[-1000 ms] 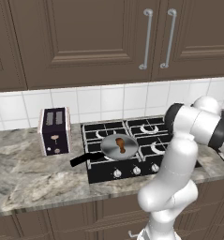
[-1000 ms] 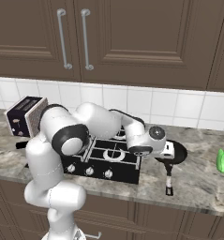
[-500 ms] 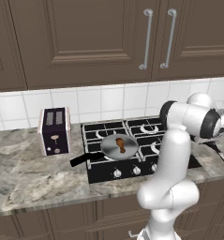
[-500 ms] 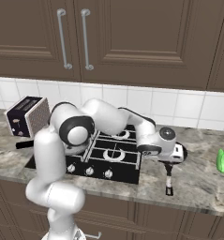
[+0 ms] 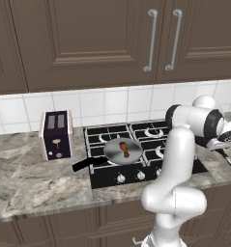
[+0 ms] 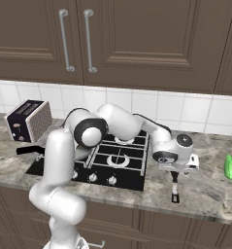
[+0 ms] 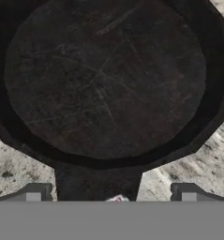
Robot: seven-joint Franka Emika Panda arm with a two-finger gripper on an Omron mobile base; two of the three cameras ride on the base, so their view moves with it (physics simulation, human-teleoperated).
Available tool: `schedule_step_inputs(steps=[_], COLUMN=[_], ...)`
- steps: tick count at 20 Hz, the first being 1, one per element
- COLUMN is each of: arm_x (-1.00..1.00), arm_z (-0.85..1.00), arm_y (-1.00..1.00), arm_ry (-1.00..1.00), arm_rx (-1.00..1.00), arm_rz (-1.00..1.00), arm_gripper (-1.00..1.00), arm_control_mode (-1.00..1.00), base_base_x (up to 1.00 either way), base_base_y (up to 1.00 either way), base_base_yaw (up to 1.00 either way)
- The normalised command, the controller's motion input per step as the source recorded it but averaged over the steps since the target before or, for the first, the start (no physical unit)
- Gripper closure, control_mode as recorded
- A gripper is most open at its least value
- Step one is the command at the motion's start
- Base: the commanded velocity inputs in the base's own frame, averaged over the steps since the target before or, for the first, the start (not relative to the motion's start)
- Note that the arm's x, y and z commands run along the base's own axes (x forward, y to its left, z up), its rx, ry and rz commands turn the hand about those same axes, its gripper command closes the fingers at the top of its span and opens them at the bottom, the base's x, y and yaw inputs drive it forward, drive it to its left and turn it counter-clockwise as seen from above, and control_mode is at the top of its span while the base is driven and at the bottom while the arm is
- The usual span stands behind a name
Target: Place both pans onto different burners. Then place the corn and the chicken drumstick on different pans.
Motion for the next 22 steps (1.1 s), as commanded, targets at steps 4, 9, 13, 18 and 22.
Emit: schedule_step_inputs(steps=[4, 9, 13, 18, 22], arm_x=[0.0, 0.0, 0.16, 0.05, 0.0], arm_z=[-0.23, -0.23, -0.28, -0.28, -0.03], arm_y=[-0.22, -0.1, -0.01, 0.0, 0.0], arm_ry=[0.08, 0.08, 0.1, 0.08, 0.0], arm_rx=[0.0, 0.0, 0.0, 0.0, 0.0], arm_rz=[0.02, 0.0, 0.0, 0.01, 0.02], arm_gripper=[-1.0, -1.0, 1.0, 1.0, 1.0], arm_control_mode=[-1.0, -1.0, -1.0, -1.0, -1.0], base_base_x=[0.0, 0.0, 0.0, 0.0, 0.0], base_base_y=[0.0, 0.0, 0.0, 0.0, 0.0], base_base_yaw=[0.0, 0.0, 0.0, 0.0, 0.0])
